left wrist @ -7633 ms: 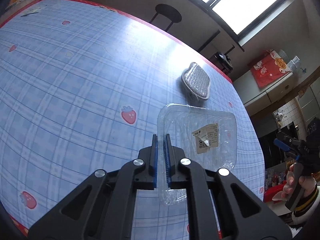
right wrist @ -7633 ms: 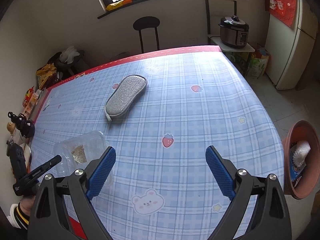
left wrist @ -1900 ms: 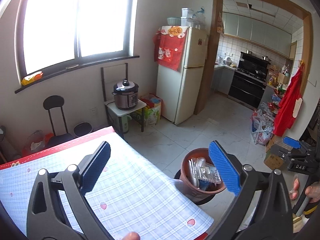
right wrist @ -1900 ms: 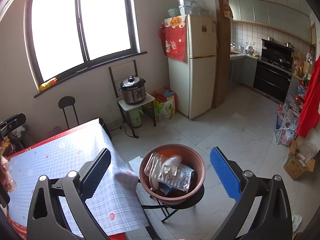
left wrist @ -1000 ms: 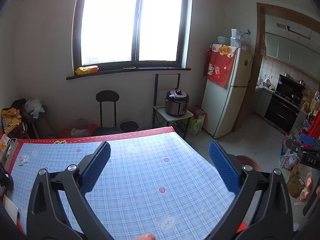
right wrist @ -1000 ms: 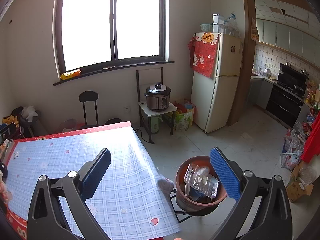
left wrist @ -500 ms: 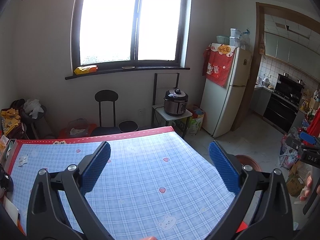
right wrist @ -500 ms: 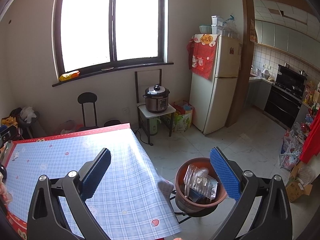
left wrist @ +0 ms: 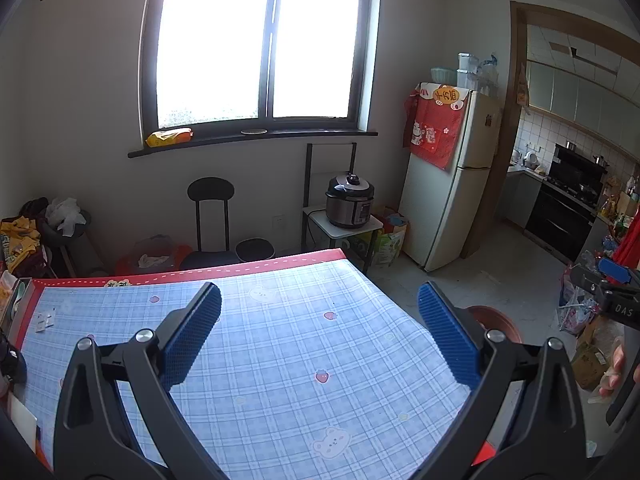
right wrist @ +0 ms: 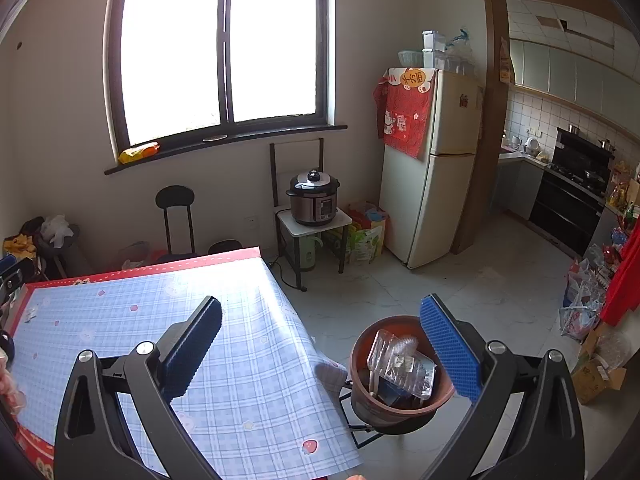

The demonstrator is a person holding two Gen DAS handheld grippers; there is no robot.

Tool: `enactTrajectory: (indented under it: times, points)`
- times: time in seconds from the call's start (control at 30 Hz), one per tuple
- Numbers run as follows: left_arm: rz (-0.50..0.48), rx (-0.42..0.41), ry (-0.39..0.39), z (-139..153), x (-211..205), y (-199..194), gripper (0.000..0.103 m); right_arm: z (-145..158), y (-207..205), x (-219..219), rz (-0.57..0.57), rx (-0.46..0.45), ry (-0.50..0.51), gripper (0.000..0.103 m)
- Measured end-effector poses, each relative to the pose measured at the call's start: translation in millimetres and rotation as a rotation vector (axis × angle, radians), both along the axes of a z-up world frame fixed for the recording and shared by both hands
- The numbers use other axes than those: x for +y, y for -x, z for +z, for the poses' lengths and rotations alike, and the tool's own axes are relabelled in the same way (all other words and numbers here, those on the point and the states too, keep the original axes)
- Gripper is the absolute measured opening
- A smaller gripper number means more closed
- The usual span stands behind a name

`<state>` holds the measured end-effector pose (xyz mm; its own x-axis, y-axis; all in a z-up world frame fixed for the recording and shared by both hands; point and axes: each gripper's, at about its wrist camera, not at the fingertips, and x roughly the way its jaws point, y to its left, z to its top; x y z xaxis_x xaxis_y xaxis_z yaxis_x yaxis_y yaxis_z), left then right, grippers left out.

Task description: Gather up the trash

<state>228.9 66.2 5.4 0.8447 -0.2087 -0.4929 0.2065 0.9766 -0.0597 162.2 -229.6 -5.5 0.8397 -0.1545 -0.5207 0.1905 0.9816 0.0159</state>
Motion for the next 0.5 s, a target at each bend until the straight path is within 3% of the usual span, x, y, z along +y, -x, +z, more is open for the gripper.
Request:
enactTrajectory:
  times: [0.5]
  points:
    - [0.013,0.020,-0.002,-3.5,-3.8,-5.1,0.097,-5.9,-7.2,-1.6,0.004,0.021,-0.016,0.098]
